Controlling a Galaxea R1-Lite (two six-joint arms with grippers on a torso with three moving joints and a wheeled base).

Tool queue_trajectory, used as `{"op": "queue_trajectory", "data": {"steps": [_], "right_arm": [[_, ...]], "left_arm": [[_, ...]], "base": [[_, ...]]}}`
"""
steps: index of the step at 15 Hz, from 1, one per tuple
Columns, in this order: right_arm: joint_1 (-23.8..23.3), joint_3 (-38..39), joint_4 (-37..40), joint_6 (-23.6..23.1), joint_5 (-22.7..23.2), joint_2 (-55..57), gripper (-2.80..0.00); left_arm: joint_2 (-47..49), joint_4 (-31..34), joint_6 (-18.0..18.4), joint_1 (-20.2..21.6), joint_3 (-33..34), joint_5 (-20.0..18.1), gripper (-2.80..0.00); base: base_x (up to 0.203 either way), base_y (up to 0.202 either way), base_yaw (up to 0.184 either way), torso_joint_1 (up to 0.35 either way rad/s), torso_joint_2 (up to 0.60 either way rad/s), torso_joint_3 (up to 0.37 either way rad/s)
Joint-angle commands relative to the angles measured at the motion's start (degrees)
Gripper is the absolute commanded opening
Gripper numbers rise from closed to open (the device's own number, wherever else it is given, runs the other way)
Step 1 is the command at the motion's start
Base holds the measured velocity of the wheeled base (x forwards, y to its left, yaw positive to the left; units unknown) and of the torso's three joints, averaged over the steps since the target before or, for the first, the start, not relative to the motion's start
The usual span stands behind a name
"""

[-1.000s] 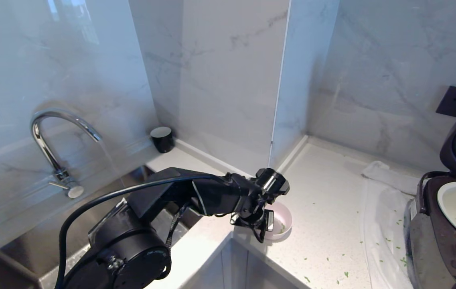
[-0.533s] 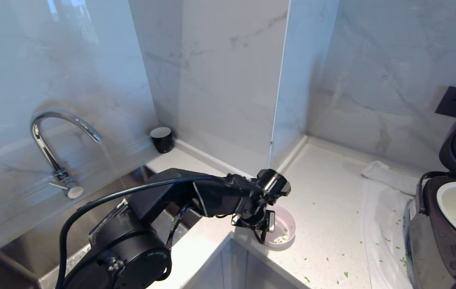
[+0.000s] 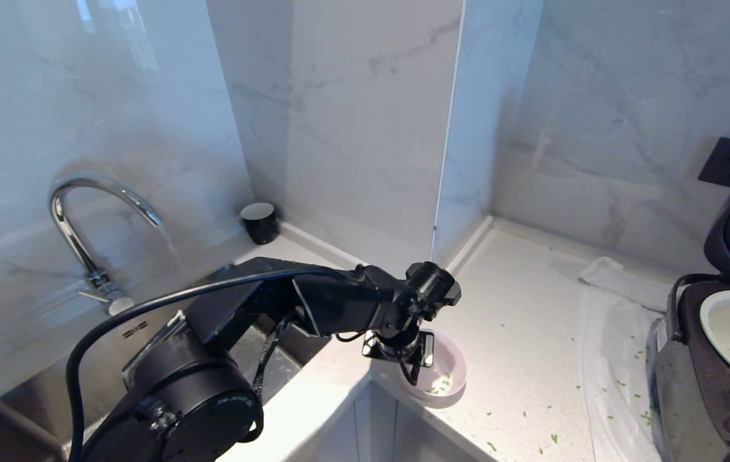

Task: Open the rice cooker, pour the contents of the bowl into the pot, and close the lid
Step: Fill a bowl with water from the tap

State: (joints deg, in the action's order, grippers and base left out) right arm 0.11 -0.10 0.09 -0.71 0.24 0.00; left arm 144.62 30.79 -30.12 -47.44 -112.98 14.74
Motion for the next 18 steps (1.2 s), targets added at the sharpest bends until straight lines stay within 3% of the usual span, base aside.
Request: {"op": "queue_trajectory", "data": {"steps": [1,6,9,12,15,18], "right_arm": [[0.06,0.01,-0.01,0.00,0.02,0.01,-2.80],[0.07,0.01,-0.01,-0.01,0.02,0.00,-2.80],[0.07,0.01,-0.01,-0.03,0.02,0.05,-2.80],[0.07,0.01,-0.01,0.00,0.02,0.00,-2.80],[0.07,0.01,-0.01,0.00,0.02,0.00,-2.80],[0.07,0.01,-0.01,-0.08,0.02,0.00,-2.80]], "left_arm": [[-2.57,0.68,-0.64,0.17,0.38,-0.03,-2.80],[-5.62,4.39,-3.30,2.50,1.22,-0.33,-2.80],[-8.82,5.78,-5.01,3.92,5.55,-0.91,-2.80],[-14.76,5.58,-10.76,6.16,10.13,-3.48,-2.80],[-19.74,5.17,-13.85,9.48,19.82,-3.67,-2.80],[-23.41,-1.60,-14.71,15.62,28.53,-3.71,-2.80]], "base": [[0.000,0.000,0.000,0.000,0.00,0.000],[0.000,0.000,0.000,0.000,0.00,0.000],[0.000,0.000,0.000,0.000,0.00,0.000],[0.000,0.000,0.000,0.000,0.00,0.000],[0.000,0.000,0.000,0.000,0.00,0.000],[0.000,0.000,0.000,0.000,0.00,0.000]]}}
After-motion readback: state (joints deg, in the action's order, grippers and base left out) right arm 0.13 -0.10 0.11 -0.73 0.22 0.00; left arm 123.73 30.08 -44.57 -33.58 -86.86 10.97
